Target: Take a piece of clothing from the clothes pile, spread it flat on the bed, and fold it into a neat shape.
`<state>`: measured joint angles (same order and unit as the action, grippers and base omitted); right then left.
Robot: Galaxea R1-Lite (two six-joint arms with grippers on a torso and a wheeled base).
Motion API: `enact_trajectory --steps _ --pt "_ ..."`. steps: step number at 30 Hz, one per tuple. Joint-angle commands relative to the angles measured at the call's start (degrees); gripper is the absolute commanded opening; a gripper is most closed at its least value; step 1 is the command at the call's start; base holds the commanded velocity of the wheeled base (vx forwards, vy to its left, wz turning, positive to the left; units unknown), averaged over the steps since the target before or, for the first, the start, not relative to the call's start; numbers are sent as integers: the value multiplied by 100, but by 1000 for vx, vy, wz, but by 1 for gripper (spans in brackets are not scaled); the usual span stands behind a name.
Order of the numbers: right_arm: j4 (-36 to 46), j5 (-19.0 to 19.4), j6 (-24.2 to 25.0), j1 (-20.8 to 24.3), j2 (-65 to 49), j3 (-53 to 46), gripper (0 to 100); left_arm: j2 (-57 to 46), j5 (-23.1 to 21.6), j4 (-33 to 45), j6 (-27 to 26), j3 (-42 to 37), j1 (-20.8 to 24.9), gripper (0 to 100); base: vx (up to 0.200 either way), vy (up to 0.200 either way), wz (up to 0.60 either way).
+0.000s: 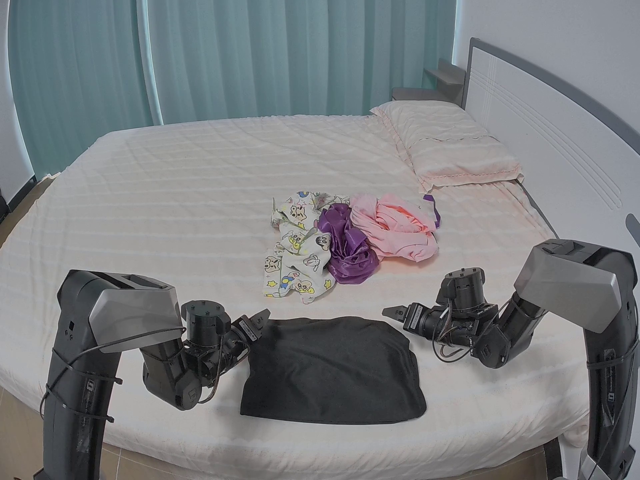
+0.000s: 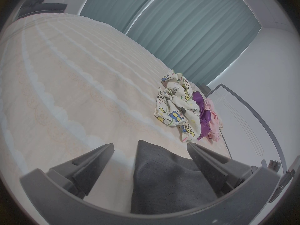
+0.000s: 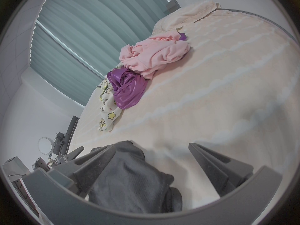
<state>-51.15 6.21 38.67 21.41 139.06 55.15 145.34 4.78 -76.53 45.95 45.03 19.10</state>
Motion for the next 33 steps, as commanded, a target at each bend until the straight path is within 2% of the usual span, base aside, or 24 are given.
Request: enact_trajectory --steps 1,4,5,6,7,13,20,27,33 --pt "-97 21 79 -84 -529 -655 100 -330 6 -2 20 -293 -144 100 0 0 0" --pt "-387 4 167 -66 -863 -1287 100 -849 -205 -11 55 -970 -144 100 0 0 0" --pt "-387 4 167 -66 -863 -1287 100 -849 -205 -11 55 -970 -144 100 0 0 0" --pt "-624 4 202 -5 -968 -1657 100 -981 -487 -55 46 -1242 -65 100 0 0 0" --pt "-712 4 229 48 -995 -1788 100 -990 -566 -116 64 -1322 -3 100 0 0 0" --pt "-1178 21 255 136 -793 -2430 100 -928 -636 -248 -77 -1647 296 100 -167 0 0" --pt "-1740 56 246 109 -582 -2711 100 -831 -768 -222 -525 -1849 305 100 -200 0 0" --pt "-1925 47 211 101 -371 -2659 100 -621 -865 -283 -640 -1902 428 100 0 0 0" --pt "-2320 39 176 127 -116 -2588 100 -374 -812 -345 -956 -1673 436 100 0 0 0"
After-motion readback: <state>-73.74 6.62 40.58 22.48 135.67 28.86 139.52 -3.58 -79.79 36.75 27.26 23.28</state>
